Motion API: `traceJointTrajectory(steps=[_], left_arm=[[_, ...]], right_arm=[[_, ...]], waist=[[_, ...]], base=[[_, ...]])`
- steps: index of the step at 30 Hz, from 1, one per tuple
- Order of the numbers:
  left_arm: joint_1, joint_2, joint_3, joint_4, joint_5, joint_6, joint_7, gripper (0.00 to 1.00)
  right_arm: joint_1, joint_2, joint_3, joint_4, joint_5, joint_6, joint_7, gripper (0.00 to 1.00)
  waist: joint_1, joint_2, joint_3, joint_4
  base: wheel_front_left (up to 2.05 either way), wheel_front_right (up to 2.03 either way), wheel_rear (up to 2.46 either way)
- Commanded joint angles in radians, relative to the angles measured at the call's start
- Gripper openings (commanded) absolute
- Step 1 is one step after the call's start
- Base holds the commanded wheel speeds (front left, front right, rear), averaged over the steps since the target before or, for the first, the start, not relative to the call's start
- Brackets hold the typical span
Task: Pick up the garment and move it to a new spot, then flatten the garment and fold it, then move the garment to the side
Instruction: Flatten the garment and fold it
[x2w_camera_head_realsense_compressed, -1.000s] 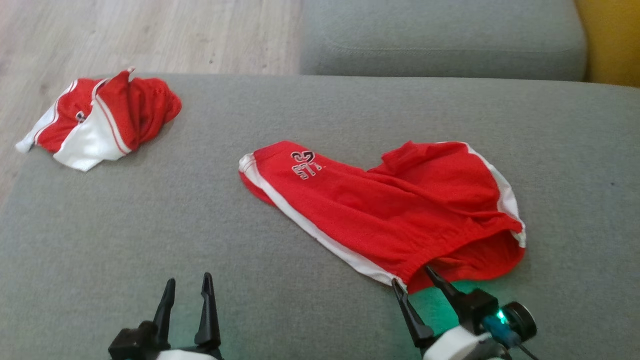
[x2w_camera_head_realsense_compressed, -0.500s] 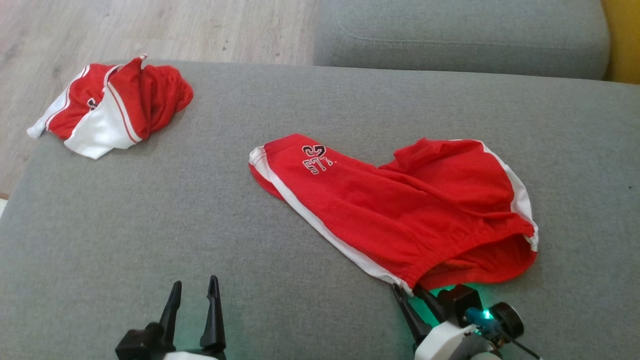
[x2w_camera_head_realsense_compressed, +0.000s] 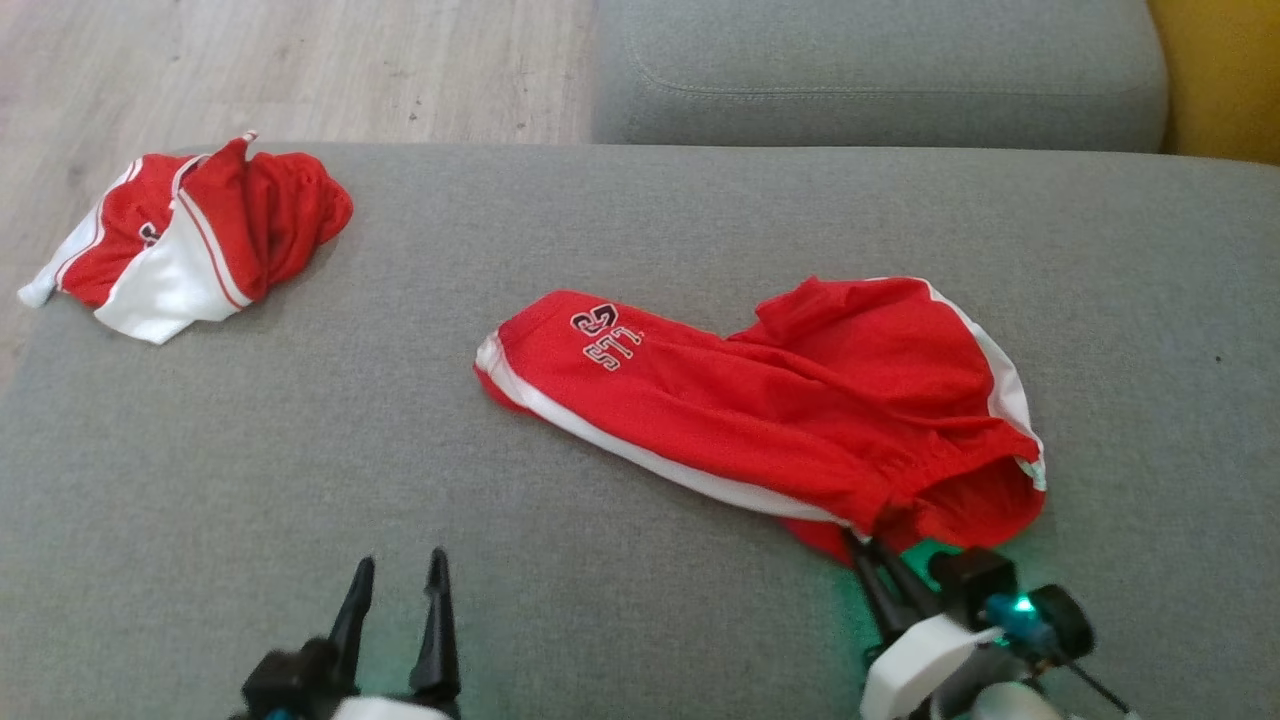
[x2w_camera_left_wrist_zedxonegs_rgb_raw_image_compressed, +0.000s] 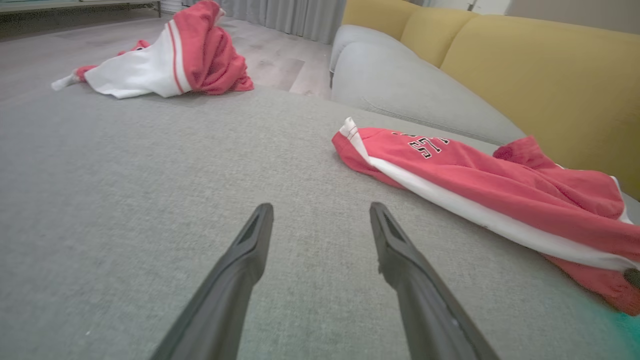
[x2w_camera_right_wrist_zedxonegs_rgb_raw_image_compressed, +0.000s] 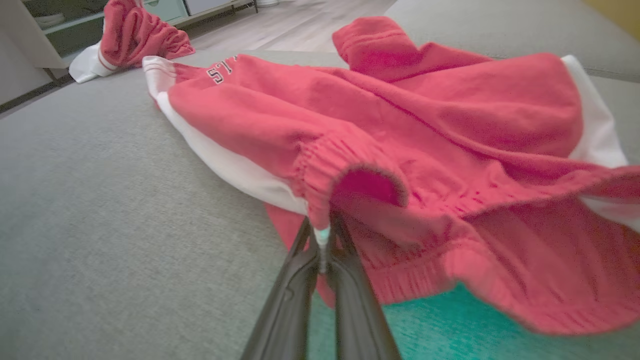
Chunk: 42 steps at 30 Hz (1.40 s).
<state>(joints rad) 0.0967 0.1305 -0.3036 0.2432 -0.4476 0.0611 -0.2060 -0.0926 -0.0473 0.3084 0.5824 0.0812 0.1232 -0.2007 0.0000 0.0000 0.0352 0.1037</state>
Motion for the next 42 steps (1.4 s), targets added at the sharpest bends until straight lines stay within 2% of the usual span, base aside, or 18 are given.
traceJointTrajectory(steps=[1, 6, 10, 17, 29, 39, 40, 41, 42], left_arm=[[-0.064, 0.014, 0.020, -0.032, 0.003, -0.003, 0.001, 1.00], [-0.156, 0.031, -0.016, -0.013, 0.031, -0.024, 0.056, 1.00], [-0.248, 0.047, -0.057, 0.042, 0.059, -0.048, 0.131, 1.00], [-0.358, 0.051, -0.080, 0.147, 0.053, -0.084, 0.209, 1.00], [-0.506, 0.057, -0.123, 0.314, 0.048, -0.141, 0.283, 1.00], [-0.539, 0.043, -0.133, 0.343, 0.038, -0.141, 0.281, 1.00], [-0.542, 0.042, -0.134, 0.344, 0.036, -0.141, 0.279, 0.94], [-0.543, 0.041, -0.134, 0.345, 0.035, -0.141, 0.279, 0.83], [-0.544, 0.042, -0.135, 0.348, 0.035, -0.140, 0.282, 0.61]], right_arm=[[-0.019, -0.003, 0.002, -0.036, -0.016, 0.008, 0.000, 0.00], [0.013, -0.003, -0.099, -0.086, -0.082, 0.008, 0.019, 0.00], [0.021, -0.003, -0.128, -0.125, -0.111, 0.008, 0.040, 0.00], [0.008, -0.003, -0.121, -0.163, -0.121, 0.008, 0.062, 0.00], [-0.021, -0.003, -0.090, -0.163, -0.106, 0.008, 0.063, 0.00], [-0.040, -0.003, -0.083, -0.153, -0.098, 0.008, 0.055, 0.00], [-0.041, -0.003, -0.083, -0.151, -0.097, 0.008, 0.053, 0.00], [-0.042, -0.003, -0.083, -0.149, -0.097, 0.008, 0.052, 0.00], [-0.042, -0.003, -0.083, -0.148, -0.096, 0.008, 0.051, 0.00]], waist=[[0.0000, 0.0000, 0.001, -0.005], [0.0000, 0.0000, 0.011, -0.023], [0.0000, 0.0000, 0.028, -0.043], [0.0000, 0.0000, 0.066, -0.071], [0.0000, 0.0000, 0.120, -0.089], [0.0000, 0.0000, 0.133, -0.100], [0.0000, 0.0000, 0.134, -0.101], [0.0000, 0.0000, 0.134, -0.102], [0.0000, 0.0000, 0.134, -0.103]], base=[[0.00, 0.00, 0.00], [0.00, 0.00, 0.00], [0.00, 0.00, 0.00], [0.00, 0.00, 0.00], [0.00, 0.00, 0.00], [0.00, 0.00, 0.00], [0.00, 0.00, 0.00], [0.00, 0.00, 0.00], [0.00, 0.00, 0.00]])
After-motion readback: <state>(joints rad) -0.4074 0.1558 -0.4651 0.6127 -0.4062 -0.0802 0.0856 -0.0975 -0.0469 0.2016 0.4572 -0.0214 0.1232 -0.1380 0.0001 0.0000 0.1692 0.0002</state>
